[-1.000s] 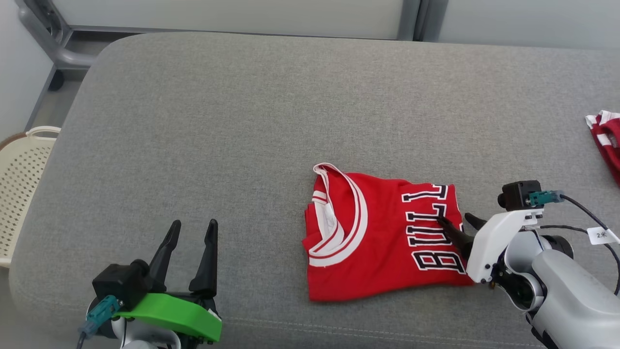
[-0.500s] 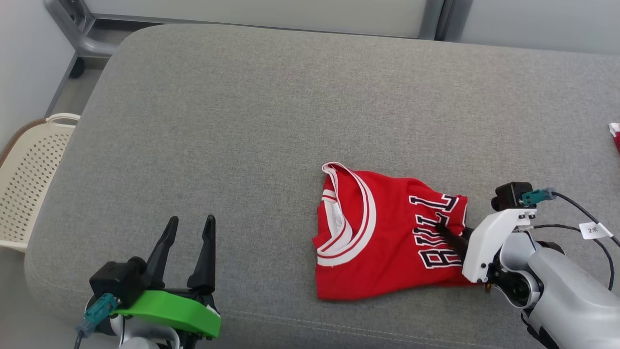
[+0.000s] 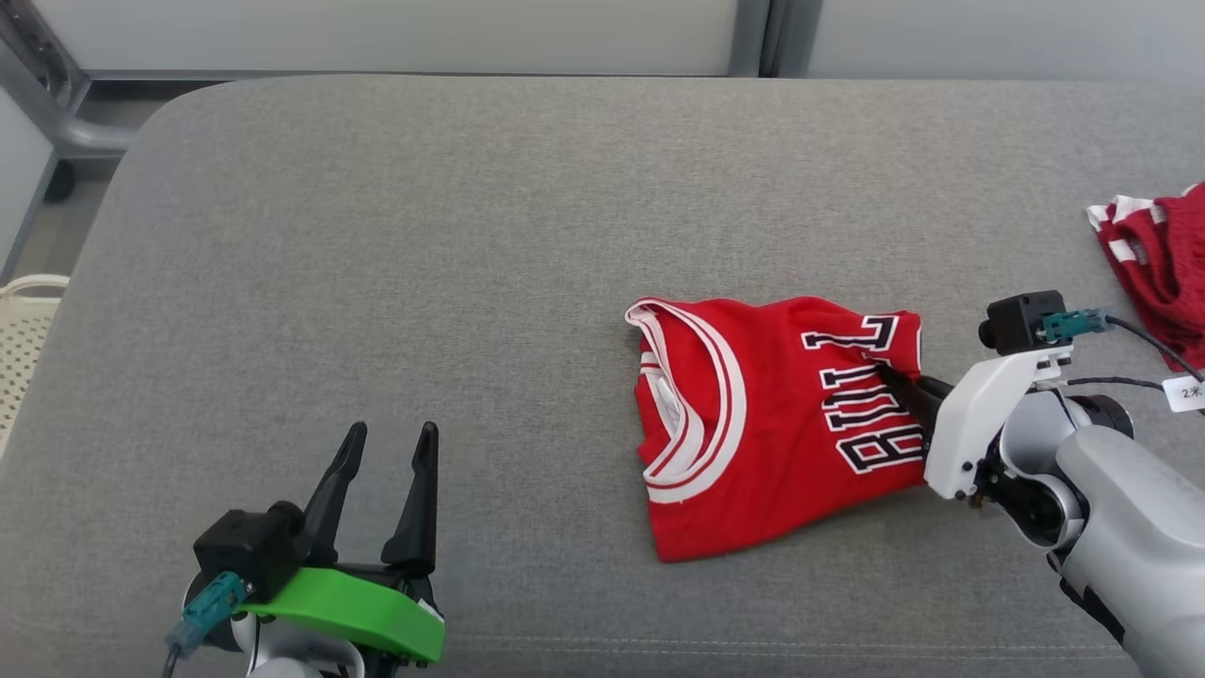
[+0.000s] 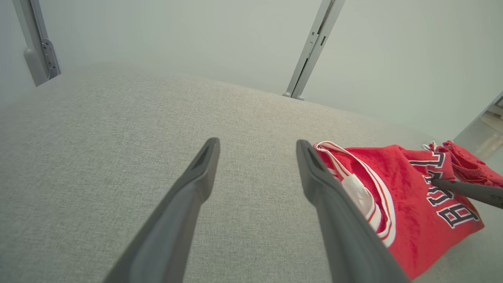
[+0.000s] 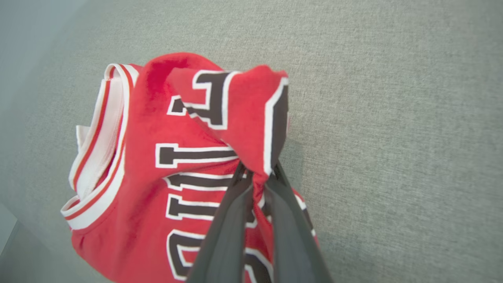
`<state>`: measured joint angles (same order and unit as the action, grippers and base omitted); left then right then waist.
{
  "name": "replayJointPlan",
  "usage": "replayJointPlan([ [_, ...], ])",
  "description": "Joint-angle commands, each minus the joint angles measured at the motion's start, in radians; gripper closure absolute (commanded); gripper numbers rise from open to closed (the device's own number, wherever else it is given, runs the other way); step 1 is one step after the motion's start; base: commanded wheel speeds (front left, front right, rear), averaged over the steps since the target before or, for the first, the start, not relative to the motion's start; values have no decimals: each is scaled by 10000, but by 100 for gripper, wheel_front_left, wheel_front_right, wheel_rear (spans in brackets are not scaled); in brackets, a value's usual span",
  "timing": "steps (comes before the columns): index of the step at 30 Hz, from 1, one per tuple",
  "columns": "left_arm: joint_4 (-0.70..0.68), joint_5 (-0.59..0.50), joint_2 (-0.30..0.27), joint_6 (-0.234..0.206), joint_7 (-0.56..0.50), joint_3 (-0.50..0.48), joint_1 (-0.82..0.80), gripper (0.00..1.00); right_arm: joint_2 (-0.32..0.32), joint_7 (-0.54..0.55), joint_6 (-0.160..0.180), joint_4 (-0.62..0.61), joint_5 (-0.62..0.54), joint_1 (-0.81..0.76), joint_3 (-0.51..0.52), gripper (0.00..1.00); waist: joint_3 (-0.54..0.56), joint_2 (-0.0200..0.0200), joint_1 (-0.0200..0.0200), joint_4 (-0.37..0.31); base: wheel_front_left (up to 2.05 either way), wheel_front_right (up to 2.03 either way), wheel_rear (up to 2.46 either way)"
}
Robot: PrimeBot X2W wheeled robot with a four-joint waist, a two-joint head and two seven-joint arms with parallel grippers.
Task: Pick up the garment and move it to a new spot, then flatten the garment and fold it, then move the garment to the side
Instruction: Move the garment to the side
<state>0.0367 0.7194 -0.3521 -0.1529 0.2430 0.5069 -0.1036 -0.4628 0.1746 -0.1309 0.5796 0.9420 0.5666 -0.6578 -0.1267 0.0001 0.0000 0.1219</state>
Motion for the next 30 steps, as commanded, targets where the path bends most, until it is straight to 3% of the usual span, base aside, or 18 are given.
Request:
replayJointPlan([
  [1, -23, -90, 41, 25, -22, 39, -125, 0, -216, 44, 6, -68, -36, 159, 55, 100, 92, -1, 0, -663, 0, 0, 0],
  [10, 42, -149, 136, 103, -76, 211, -357, 0, -587, 322, 6, -383, -345, 712, 105, 100, -29, -1, 0, -2493, 0, 0, 0],
  [17, 158, -216, 147, 169, -63, 214, -675, 0, -485, 479, 6, -434, -562, 1124, 120, 100, -252, -1, 0, -3652, 0, 0, 0],
  [24, 167, -289, -13, 120, -75, 120, -915, 0, -197, 403, 6, -241, -696, 1481, 73, 100, -478, -1, 0, -4041, 0, 0, 0],
  [30, 110, -291, -129, 61, -145, 65, -992, 0, 97, 429, 6, 261, -767, 2196, 205, 100, -700, -1, 0, -3931, 0, 0, 0],
])
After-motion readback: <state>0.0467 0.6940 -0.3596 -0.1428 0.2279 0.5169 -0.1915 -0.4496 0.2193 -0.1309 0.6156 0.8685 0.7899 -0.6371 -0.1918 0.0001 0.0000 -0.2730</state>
